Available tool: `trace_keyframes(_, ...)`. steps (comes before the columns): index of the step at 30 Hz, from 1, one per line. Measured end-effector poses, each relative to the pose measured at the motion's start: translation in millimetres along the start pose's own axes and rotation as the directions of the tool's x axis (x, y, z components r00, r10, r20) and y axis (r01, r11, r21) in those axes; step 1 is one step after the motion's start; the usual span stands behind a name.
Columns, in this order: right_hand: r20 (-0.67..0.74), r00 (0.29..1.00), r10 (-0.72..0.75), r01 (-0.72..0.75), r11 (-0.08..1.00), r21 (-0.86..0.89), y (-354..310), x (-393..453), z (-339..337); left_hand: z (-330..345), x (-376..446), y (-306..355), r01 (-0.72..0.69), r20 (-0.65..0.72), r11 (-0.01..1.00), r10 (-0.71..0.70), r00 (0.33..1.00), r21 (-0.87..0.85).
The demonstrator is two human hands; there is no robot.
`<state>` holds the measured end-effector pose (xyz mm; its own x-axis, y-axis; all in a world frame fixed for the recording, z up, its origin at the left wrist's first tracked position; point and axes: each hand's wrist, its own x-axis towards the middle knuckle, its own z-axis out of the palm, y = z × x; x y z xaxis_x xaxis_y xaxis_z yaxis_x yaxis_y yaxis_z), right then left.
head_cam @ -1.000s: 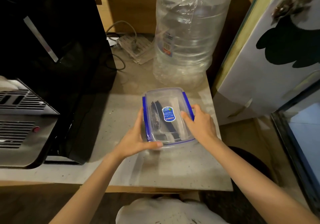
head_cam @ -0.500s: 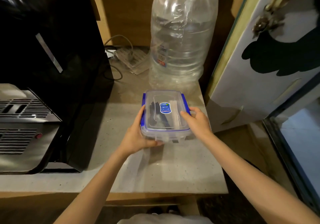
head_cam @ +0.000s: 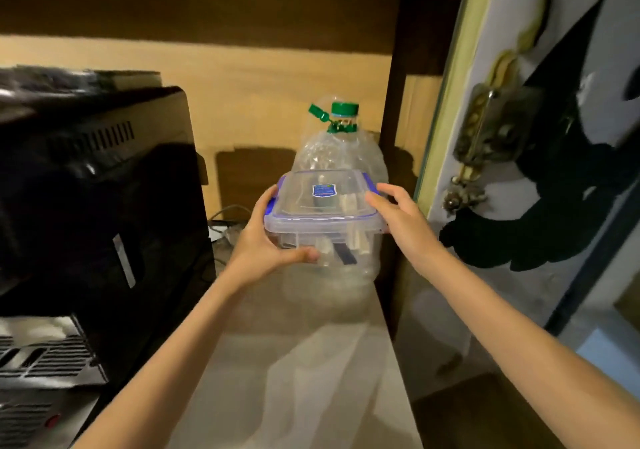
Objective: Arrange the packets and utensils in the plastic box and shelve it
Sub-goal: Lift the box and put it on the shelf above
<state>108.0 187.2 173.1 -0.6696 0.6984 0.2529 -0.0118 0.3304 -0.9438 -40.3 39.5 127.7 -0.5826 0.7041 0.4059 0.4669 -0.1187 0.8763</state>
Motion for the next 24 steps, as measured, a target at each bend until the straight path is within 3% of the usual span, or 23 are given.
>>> trace_keyframes(10,0.124,0.948,-0.294,0.299,0.954,-0.023,-130.4,25.6,-41.3,-27.5,70.3,132.5,-0.247,-0.130,0.968,0.241,0.962,-0.035)
trace_keyframes(18,0.063,0.874,-0.481,0.482,0.876,-0.002,-199.7,47.1,-61.5,-46.0,105.8,215.1,-0.446,-0.100,0.895,0.443,0.891,-0.004)
trace_keyframes(24,0.036,0.838,-0.544,0.543,0.839,0.035,-246.4,62.3,-72.2,-60.9,127.1,270.5,-0.484,-0.087,0.875,0.483,0.871,0.012)
